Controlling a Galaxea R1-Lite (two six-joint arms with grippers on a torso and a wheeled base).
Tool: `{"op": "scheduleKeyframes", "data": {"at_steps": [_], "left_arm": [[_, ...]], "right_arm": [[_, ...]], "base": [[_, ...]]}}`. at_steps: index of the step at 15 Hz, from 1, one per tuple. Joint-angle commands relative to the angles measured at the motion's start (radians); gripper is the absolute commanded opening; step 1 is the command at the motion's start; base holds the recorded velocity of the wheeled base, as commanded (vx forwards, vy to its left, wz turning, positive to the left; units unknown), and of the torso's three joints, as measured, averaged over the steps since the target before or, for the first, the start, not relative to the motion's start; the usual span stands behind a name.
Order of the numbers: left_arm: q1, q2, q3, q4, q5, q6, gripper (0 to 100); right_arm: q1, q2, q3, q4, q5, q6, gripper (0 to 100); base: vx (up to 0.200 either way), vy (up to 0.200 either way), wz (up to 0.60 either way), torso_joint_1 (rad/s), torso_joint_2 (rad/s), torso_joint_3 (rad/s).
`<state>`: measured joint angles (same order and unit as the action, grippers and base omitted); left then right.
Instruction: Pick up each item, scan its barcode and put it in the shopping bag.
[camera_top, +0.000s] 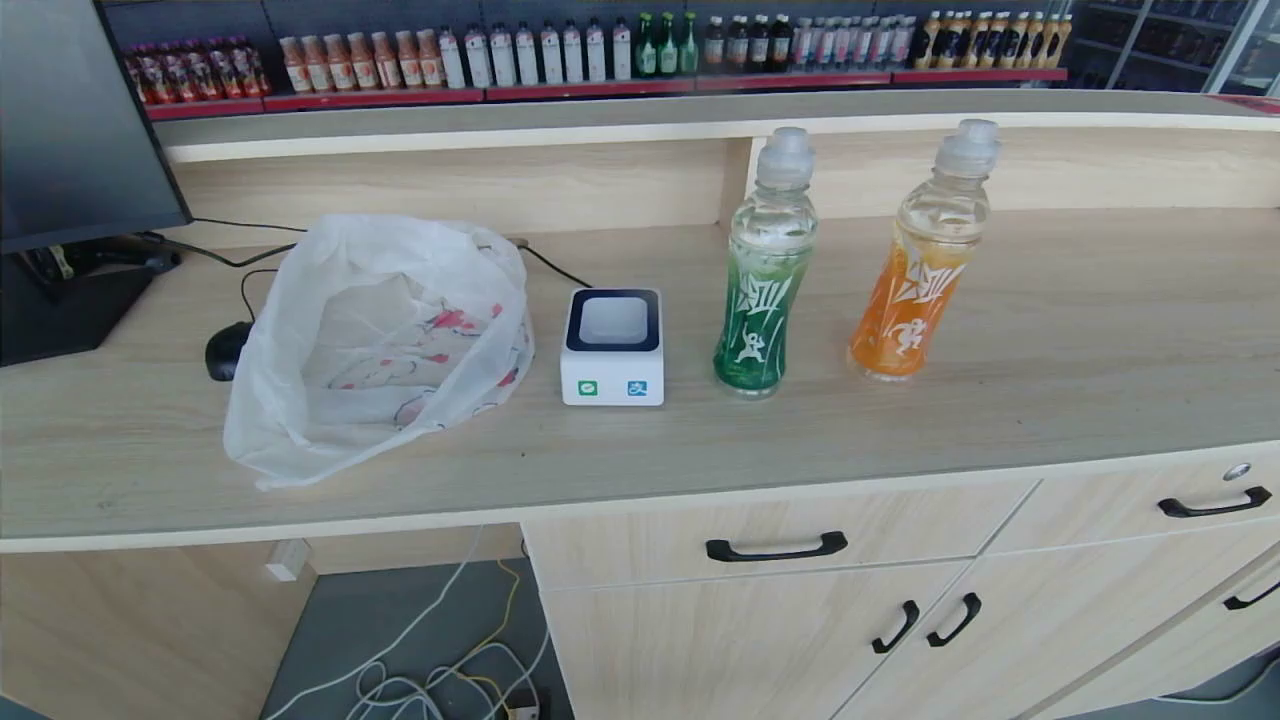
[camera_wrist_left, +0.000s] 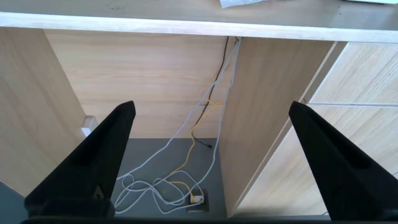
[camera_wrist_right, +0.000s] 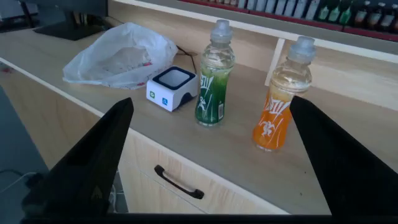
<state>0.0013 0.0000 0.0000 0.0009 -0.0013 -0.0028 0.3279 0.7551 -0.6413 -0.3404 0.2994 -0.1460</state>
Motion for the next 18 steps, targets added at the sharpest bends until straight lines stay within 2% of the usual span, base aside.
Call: {"op": "scheduleKeyframes", "data": {"at_steps": [1, 5, 9, 11, 12, 15, 18], "left_arm": [[0.000, 0.000, 0.000, -0.001, 0.000, 0.000, 100], [0.000, 0.000, 0.000, 0.001, 0.000, 0.000, 100], [0.000, 0.000, 0.000, -0.001, 0.000, 0.000, 100], [0.000, 0.000, 0.000, -0.001, 0.000, 0.000, 100], [0.000, 0.000, 0.000, -0.001, 0.000, 0.000, 100], [0.000, 0.000, 0.000, -0.001, 0.000, 0.000, 100], [0.000, 0.000, 0.000, 0.001, 0.000, 0.000, 100]], "right_arm": [[0.097, 0.161, 0.005, -0.088, -0.008, -0.003, 100], [0.099, 0.164, 0.052, -0.091, -0.014, -0.003, 100], [0.128, 0.153, 0.114, -0.129, -0.097, -0.007, 100], [0.180, 0.159, 0.120, -0.129, -0.178, -0.018, 100], [0.224, 0.165, 0.127, -0.131, -0.236, -0.034, 100], [0.418, 0.196, 0.130, -0.155, -0.542, -0.043, 100], [0.545, 0.254, 0.134, -0.289, -0.806, -0.041, 100]], "base": [[0.000, 0.000, 0.00, 0.000, 0.00, 0.000], [0.000, 0.000, 0.00, 0.000, 0.00, 0.000], [0.000, 0.000, 0.00, 0.000, 0.00, 0.000], [0.000, 0.000, 0.00, 0.000, 0.00, 0.000], [0.000, 0.000, 0.00, 0.000, 0.00, 0.000], [0.000, 0.000, 0.00, 0.000, 0.00, 0.000], [0.000, 0.000, 0.00, 0.000, 0.00, 0.000]]}}
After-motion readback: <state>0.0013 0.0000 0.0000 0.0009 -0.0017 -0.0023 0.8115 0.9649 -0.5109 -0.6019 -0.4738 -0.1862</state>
